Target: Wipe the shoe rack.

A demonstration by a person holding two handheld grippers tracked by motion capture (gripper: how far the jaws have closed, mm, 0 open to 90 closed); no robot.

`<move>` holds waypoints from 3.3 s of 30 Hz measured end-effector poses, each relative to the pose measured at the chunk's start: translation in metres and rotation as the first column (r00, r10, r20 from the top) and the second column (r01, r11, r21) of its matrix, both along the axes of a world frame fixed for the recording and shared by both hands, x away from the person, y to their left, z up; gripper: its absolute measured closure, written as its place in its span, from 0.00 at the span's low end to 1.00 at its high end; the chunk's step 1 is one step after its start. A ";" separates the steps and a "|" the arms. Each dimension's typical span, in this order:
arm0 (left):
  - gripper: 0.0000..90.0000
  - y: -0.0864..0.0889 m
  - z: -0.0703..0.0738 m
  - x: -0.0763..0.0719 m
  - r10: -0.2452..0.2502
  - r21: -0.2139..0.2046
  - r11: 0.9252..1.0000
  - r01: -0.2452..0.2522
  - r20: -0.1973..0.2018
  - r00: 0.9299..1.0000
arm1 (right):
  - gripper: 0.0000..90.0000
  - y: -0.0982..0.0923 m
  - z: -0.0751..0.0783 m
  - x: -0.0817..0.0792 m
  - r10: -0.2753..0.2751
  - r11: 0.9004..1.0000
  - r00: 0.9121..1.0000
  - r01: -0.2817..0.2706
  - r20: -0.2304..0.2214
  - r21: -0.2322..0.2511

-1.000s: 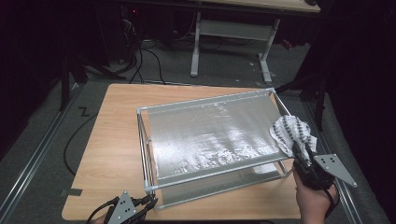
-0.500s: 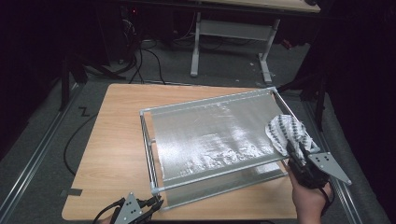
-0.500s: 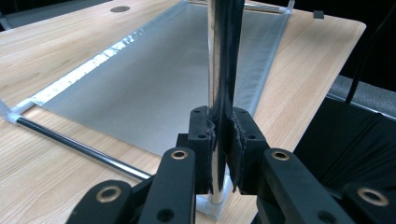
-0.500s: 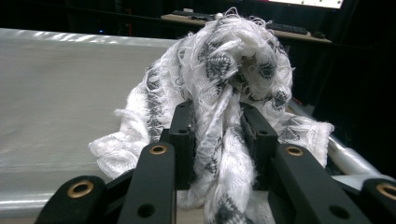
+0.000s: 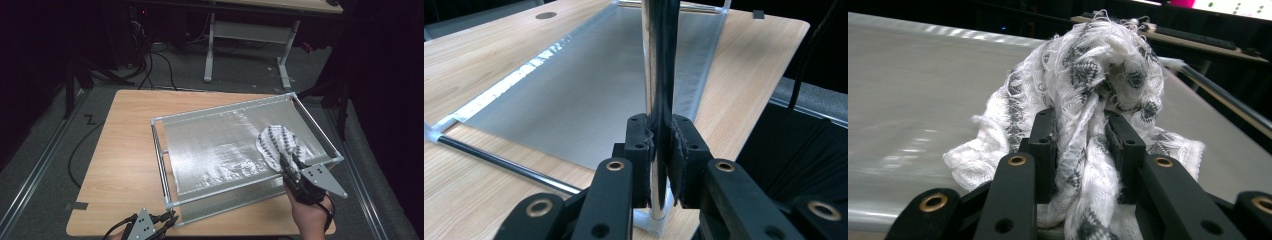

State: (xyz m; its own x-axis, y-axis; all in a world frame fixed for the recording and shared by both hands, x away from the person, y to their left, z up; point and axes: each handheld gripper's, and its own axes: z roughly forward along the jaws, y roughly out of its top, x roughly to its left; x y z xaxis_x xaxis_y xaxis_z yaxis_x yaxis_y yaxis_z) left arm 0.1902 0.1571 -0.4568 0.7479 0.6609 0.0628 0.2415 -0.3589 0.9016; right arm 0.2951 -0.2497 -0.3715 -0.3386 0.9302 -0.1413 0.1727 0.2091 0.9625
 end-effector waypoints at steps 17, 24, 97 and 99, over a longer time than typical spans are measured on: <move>0.88 -0.010 0.000 -0.004 -0.032 0.019 0.999 0.031 0.011 0.999 | 0.77 0.072 0.002 -0.029 0.204 0.977 0.979 -0.204 -0.004 -0.066; 0.88 -0.010 0.000 -0.006 -0.037 0.027 0.999 0.037 0.019 0.999 | 0.77 0.102 0.002 -0.043 0.295 0.953 0.956 -0.294 -0.005 -0.073; 0.88 -0.009 -0.002 -0.002 -0.045 0.032 0.998 0.044 0.004 0.999 | 0.72 -0.039 -0.002 0.004 -0.171 0.985 0.985 0.171 0.037 -0.007; 0.87 -0.009 -0.002 -0.002 -0.044 0.033 0.998 0.044 0.004 0.999 | 0.72 -0.049 -0.002 0.007 -0.203 0.979 0.978 0.203 0.041 -0.008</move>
State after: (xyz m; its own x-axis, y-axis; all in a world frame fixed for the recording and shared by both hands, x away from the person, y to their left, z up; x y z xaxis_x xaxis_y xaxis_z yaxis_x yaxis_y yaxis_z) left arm 0.1884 0.1481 -0.4585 0.7760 0.6247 0.0872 0.2207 -0.3985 0.8902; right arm 0.3019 -0.2990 -0.3734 -0.1368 0.9771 -0.1628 0.1744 0.1855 0.9670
